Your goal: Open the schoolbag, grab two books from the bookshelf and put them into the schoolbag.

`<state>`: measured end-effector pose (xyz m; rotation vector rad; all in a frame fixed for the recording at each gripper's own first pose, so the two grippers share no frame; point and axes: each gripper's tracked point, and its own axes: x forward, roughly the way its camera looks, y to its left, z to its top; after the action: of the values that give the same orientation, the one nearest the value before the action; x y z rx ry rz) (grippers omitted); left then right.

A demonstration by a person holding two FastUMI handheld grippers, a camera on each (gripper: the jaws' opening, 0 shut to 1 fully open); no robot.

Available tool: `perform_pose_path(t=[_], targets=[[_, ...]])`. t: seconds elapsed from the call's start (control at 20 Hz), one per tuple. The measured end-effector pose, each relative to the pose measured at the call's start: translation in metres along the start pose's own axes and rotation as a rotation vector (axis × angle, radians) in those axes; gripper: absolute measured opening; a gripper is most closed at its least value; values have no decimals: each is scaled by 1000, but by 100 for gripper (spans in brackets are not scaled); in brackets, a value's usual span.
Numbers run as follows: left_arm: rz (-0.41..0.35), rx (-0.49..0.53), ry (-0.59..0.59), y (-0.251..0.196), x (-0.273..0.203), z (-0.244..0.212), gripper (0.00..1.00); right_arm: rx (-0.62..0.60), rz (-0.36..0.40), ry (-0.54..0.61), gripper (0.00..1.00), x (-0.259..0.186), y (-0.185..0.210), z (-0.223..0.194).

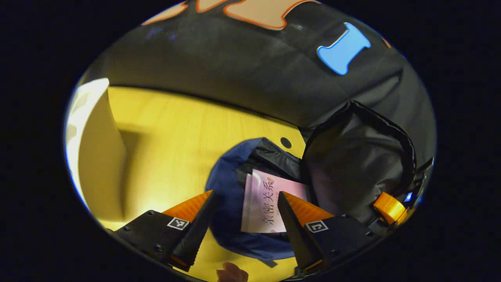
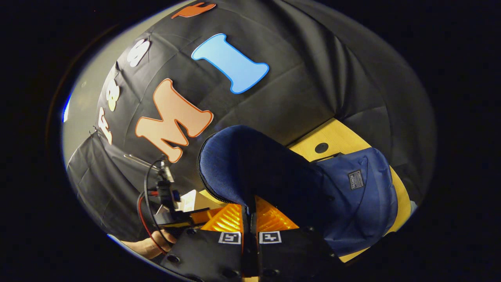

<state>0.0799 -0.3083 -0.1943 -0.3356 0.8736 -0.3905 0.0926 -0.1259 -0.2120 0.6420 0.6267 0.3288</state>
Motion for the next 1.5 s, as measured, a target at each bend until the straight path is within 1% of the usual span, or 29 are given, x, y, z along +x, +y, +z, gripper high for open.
perform_pose_path(t=[0.15, 0.2, 0.25, 0.4, 0.6, 0.65, 0.7, 0.95, 1.0, 1.05, 1.1, 1.15, 1.2, 1.25, 1.35, 1.4, 1.5], targets=[[62, 132, -103, 20, -38, 32, 92, -5, -6, -4, 3, 0, -1, -1], [82, 168, -136, 27, -49, 38, 89, -8, -10, -6, 3, 0, 0, 0], [100, 193, -163, 32, -59, 45, 96, -10, -12, -6, 3, 0, 0, -1], [136, 240, -250, 45, -95, 68, 96, -7, -20, -11, 3, -1, 0, -1], [174, 238, -361, 71, -150, 101, 96, -12, -32, -16, 3, -3, 0, -2], [188, 241, -385, 81, -164, 109, 94, -13, -35, -20, 3, -4, 1, -1], [206, 245, -409, 92, -179, 117, 96, -12, -37, -20, 3, -4, 1, -2], [312, 235, -485, 162, -239, 155, 96, -7, -47, -22, 3, -6, 0, -6], [332, 233, -494, 177, -248, 160, 95, -5, -51, -26, 4, -7, -1, -5], [353, 234, -505, 193, -259, 165, 93, -3, -54, -31, 2, -6, 0, -4], [375, 233, -508, 210, -272, 168, 95, 0, -56, -36, 3, -5, 0, -4], [385, 220, -515, 224, -280, 170, 93, 3, -57, -37, 3, -6, 0, -5], [390, 207, -516, 235, -288, 174, 95, 2, -59, -37, 3, -5, -1, -6], [406, 196, -512, 250, -294, 176, 94, 2, -61, -41, 3, -5, -2, -5], [449, 190, -496, 287, -304, 177, 95, 8, -67, -47, 2, -4, -1, -5], [451, 193, -488, 300, -305, 177, 95, 10, -69, -50, 3, -4, -2, -4], [461, 164, -452, 328, -305, 175, 95, 18, -73, -50, 3, -3, -2, -6]])
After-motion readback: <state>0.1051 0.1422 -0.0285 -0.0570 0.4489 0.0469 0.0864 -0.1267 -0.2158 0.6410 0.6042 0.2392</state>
